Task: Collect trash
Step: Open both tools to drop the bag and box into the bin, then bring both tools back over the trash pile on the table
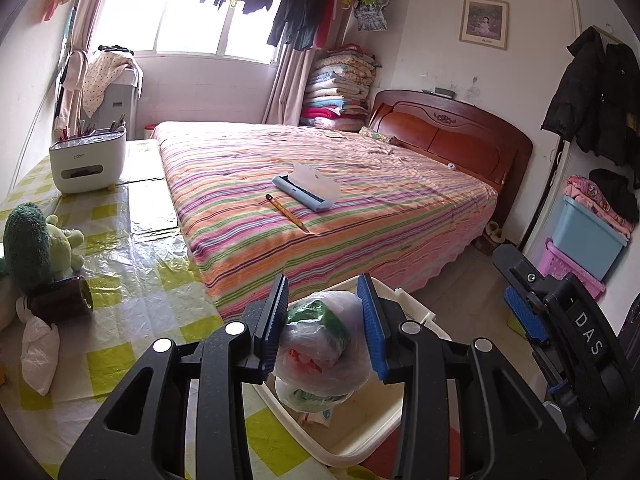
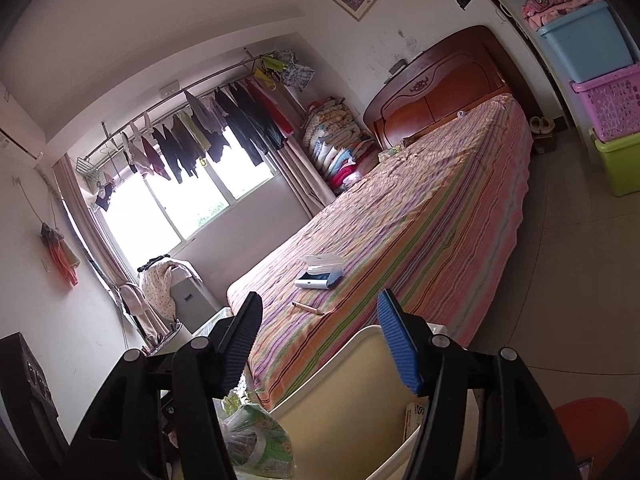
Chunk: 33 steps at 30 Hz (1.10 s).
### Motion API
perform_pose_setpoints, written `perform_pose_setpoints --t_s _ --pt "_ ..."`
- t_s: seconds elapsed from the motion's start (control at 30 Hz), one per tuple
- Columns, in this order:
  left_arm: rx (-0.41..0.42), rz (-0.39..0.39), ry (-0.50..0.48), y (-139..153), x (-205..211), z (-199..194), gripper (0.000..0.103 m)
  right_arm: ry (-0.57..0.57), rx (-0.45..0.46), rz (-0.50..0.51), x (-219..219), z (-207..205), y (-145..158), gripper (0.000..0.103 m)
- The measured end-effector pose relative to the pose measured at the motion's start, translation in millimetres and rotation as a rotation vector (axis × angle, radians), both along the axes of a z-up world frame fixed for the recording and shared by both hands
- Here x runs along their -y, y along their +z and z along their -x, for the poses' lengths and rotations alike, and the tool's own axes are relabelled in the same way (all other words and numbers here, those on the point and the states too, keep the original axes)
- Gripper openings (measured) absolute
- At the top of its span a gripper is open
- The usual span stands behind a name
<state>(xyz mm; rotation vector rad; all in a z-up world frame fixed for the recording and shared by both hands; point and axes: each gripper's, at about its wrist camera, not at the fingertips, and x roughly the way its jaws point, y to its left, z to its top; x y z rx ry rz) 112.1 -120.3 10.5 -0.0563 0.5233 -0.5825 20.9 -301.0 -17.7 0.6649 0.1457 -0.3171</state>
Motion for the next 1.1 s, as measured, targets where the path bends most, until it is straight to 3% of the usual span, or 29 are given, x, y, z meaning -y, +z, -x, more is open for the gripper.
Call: perform_pose_setpoints --t_s 0.1,0.2,0.27,0.43,0.57,0.7,0.93,1.1 --pt "-0.015 -0.012 -0.009 -4 4 -1 0.039 0.006 0.010 0.010 -1 2 0 0.059" --pt "-0.015 -0.005 -0.012 -6 5 1 0.052 0.005 0.017 0.003 -2 2 1 0.059" --pt "0.017 -0.017 0.020 -3 4 5 0.085 0.005 0.016 -0.001 -1 2 1 0.060" --pt "0.119 -0.060 0.072 11 -5 18 0.095 0.015 0.013 0.004 -2 1 0 0.060" --pt "0.186 -0.125 0.136 19 -21 26 0.096 0.040 0.007 0.022 -10 -4 2 0.066" --pt "0.202 -0.206 0.203 20 -40 27 0.096 0.075 0.001 0.039 -19 -10 3 0.067" --pt "0.170 -0.317 0.345 11 -90 20 0.096 0.170 -0.014 0.040 -38 -23 4 0.067" --pt "0.093 -0.302 0.440 7 -148 11 0.096 0.234 -0.030 0.049 -56 -32 5 0.067"
